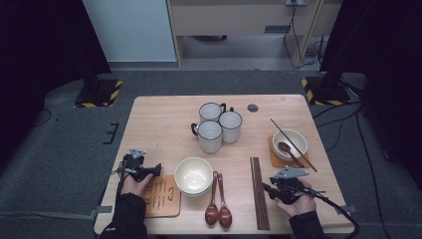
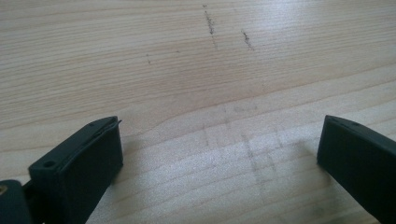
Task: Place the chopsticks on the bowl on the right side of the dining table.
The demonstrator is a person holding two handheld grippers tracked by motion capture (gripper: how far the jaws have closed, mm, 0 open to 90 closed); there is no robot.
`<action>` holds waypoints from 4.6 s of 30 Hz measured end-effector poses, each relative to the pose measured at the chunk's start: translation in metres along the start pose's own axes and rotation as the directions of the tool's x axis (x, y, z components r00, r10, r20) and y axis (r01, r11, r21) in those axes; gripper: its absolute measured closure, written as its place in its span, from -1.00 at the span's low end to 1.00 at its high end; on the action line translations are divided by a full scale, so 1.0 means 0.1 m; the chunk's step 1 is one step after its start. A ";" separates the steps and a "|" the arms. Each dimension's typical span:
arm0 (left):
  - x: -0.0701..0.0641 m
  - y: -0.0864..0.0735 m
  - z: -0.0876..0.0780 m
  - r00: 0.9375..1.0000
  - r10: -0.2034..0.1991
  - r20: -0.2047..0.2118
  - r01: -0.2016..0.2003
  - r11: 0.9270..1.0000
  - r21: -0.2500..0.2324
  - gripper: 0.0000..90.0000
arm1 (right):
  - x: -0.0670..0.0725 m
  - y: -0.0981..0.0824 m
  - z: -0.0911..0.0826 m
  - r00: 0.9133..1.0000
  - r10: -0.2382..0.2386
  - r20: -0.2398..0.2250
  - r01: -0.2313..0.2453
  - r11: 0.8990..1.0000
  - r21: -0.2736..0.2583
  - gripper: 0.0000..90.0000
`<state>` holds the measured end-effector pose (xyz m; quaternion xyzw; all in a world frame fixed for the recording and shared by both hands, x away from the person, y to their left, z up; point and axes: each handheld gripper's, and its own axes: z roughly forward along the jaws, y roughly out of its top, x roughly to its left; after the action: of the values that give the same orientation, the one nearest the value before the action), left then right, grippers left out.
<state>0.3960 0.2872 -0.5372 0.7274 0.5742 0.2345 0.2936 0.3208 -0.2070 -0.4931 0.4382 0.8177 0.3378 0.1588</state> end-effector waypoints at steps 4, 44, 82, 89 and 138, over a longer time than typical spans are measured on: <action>0.00 0.00 0.00 1.000 0.000 0.000 0.000 1.000 0.000 -1.00 | 0.01 -0.01 0.03 1.000 -0.005 0.000 0.005 1.000 0.014 0.36; 0.00 0.00 0.00 1.000 0.000 0.000 0.000 1.000 0.000 -1.00 | 0.02 -0.04 0.26 1.000 -0.022 -0.007 0.023 0.995 0.102 0.56; 0.00 0.00 0.00 1.000 0.000 0.000 0.000 1.000 0.000 -1.00 | -0.09 0.00 0.23 0.997 -0.022 0.068 0.011 0.988 0.154 0.83; 0.00 0.00 0.00 1.000 0.000 0.000 0.000 1.000 0.000 -1.00 | -0.10 0.02 0.16 0.998 -0.010 0.066 0.003 0.994 0.111 0.68; 0.00 0.00 0.00 1.000 0.000 0.000 0.000 1.000 0.000 -1.00 | -0.14 -0.20 0.15 0.999 0.038 0.019 -0.039 0.998 0.051 0.70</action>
<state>0.3959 0.2872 -0.5372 0.7274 0.5742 0.2345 0.2935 0.3249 -0.2201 -0.5184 0.4609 0.8161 0.3155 0.1484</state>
